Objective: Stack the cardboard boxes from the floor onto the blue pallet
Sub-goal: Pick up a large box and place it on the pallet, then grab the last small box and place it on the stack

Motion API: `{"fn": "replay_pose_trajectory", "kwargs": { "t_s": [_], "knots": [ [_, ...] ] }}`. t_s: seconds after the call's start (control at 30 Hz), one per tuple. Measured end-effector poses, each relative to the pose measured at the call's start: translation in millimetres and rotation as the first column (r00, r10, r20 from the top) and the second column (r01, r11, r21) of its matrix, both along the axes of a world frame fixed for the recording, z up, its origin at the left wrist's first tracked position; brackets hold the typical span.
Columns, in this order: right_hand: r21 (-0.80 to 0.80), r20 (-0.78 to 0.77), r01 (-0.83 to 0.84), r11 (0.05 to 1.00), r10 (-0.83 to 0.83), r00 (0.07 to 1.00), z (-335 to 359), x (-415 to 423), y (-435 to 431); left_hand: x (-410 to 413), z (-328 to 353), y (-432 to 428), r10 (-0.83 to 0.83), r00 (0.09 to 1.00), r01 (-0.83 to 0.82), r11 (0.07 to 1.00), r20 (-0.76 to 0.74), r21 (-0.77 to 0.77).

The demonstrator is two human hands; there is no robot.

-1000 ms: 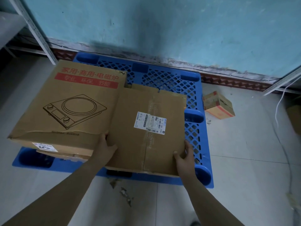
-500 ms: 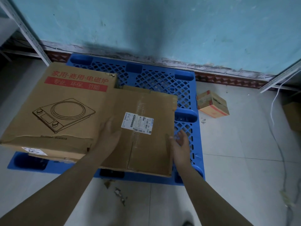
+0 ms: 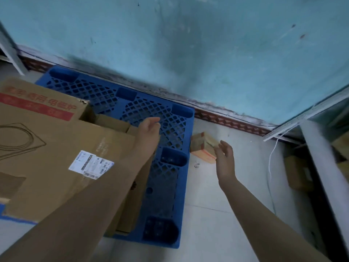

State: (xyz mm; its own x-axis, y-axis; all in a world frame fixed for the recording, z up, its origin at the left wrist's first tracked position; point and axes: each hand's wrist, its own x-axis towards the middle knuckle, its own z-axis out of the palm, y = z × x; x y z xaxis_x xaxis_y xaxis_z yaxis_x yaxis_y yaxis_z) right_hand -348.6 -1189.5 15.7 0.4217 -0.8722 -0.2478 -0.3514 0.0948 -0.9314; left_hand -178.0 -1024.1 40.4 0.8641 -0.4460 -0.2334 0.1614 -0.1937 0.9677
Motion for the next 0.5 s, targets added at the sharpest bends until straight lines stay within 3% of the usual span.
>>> {"fn": "replay_pose_trajectory", "kwargs": {
  "t_s": [0.13,0.27,0.5],
  "knots": [
    [-0.042,-0.093,-0.025,0.999,0.021,0.995,-16.8,14.0,-48.4,9.4,-31.1,-28.5,0.020,0.998,-0.018,1.000,-0.063,0.024],
    [-0.045,-0.178,-0.053,0.998,0.044,0.983,-39.2,40.5,-86.1,29.2,-66.9,-54.0,0.049,0.969,-0.055,0.998,-0.243,-0.015],
    [-0.100,-0.318,-0.158,0.982,0.119,0.941,-98.4,99.5,-170.1,24.2,-150.0,-124.7,0.031,0.947,-0.020,0.999,-0.319,0.038]
  ]
}}
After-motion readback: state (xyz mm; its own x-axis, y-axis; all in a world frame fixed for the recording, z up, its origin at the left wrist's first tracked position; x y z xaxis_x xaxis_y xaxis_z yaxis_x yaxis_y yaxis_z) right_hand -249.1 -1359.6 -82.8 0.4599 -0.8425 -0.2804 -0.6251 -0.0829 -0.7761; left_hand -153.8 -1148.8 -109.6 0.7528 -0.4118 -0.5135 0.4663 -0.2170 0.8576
